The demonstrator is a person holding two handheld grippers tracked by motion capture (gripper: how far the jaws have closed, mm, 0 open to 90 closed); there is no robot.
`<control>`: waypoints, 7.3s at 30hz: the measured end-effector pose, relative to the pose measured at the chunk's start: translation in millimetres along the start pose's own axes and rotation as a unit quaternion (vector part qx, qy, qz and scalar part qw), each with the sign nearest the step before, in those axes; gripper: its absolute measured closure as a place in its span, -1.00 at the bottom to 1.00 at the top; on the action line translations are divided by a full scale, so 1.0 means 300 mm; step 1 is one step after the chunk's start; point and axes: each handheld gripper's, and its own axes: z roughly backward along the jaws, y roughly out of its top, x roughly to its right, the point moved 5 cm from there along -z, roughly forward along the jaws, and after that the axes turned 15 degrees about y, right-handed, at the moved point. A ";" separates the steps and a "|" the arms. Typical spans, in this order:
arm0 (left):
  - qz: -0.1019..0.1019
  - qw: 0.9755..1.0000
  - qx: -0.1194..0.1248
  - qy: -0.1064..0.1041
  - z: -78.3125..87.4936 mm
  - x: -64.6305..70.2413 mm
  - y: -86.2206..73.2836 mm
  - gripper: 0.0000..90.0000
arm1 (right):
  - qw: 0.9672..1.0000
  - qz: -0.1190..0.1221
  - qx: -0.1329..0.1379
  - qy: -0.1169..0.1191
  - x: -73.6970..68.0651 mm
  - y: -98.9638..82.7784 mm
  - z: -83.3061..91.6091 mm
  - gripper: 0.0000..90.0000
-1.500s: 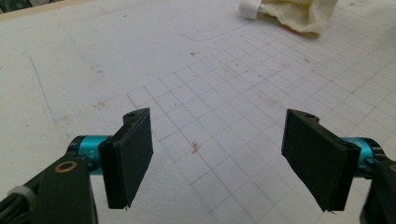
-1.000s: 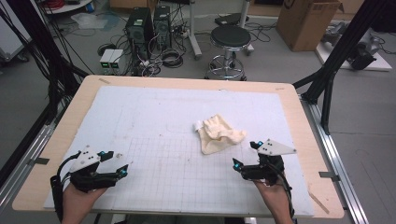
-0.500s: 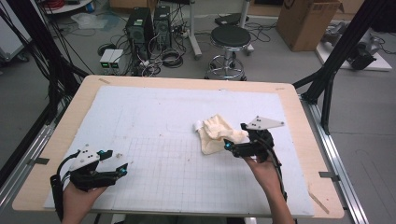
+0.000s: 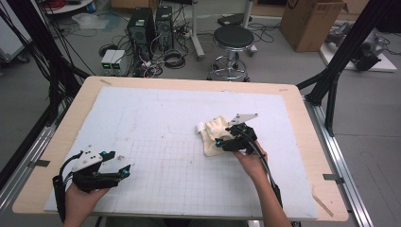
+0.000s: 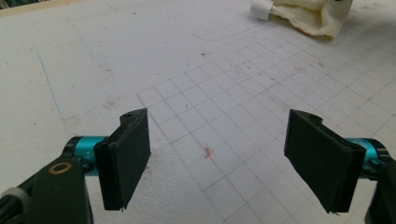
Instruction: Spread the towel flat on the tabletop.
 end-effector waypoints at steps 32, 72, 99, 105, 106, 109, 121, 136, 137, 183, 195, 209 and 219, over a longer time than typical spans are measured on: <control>-0.005 1.000 0.005 0.002 -0.001 0.012 0.005 -0.49 | 0.996 0.052 0.025 0.067 -0.104 0.079 0.045 0.75; -0.030 0.998 -0.009 -0.059 -0.082 0.131 0.048 -0.26 | 0.988 0.073 -0.012 0.137 -0.260 0.073 -0.164 0.31; -0.080 0.984 -0.088 -0.129 -0.363 0.268 0.116 0.43 | 0.990 0.088 0.003 0.114 -0.303 -0.115 -0.052 0.26; -0.077 0.984 -0.097 -0.126 -0.391 0.279 0.113 0.64 | 0.991 0.082 -0.004 0.105 -0.259 -0.078 -0.129 0.40; -0.077 0.985 -0.095 -0.124 -0.393 0.281 0.113 0.68 | 0.991 0.084 -0.006 0.102 -0.254 -0.075 -0.136 0.45; -0.083 0.986 -0.089 -0.118 -0.393 0.281 0.114 0.78 | 0.992 0.080 -0.006 0.098 -0.241 -0.067 -0.149 0.68; -0.084 0.991 -0.042 -0.094 -0.268 0.244 0.161 0.87 | 0.988 0.080 0.022 0.129 -0.267 -0.023 -0.060 0.90; -0.053 0.995 -0.009 -0.085 -0.046 0.229 0.098 0.90 | 0.986 0.099 0.030 0.129 -0.334 -0.012 0.087 0.90; -0.054 0.995 -0.005 -0.088 -0.029 0.235 0.093 0.90 | 0.986 0.100 0.029 0.134 -0.341 -0.012 0.091 0.90; -0.118 0.971 -0.134 -0.159 -0.535 0.328 0.254 0.20 | 0.981 0.080 -0.017 0.174 -0.315 -0.103 -0.027 0.13; -0.130 0.978 -0.115 -0.119 -0.479 0.290 0.265 0.98 | 0.979 0.093 -0.032 0.181 -0.321 -0.112 -0.004 0.80; -0.104 0.988 -0.084 -0.083 -0.300 0.161 0.196 0.98 | 0.979 0.106 -0.021 0.172 -0.419 -0.125 0.092 0.76; -0.074 0.991 -0.079 -0.076 -0.220 0.114 0.053 0.98 | 0.970 0.113 -0.046 0.210 -0.543 -0.194 0.059 0.65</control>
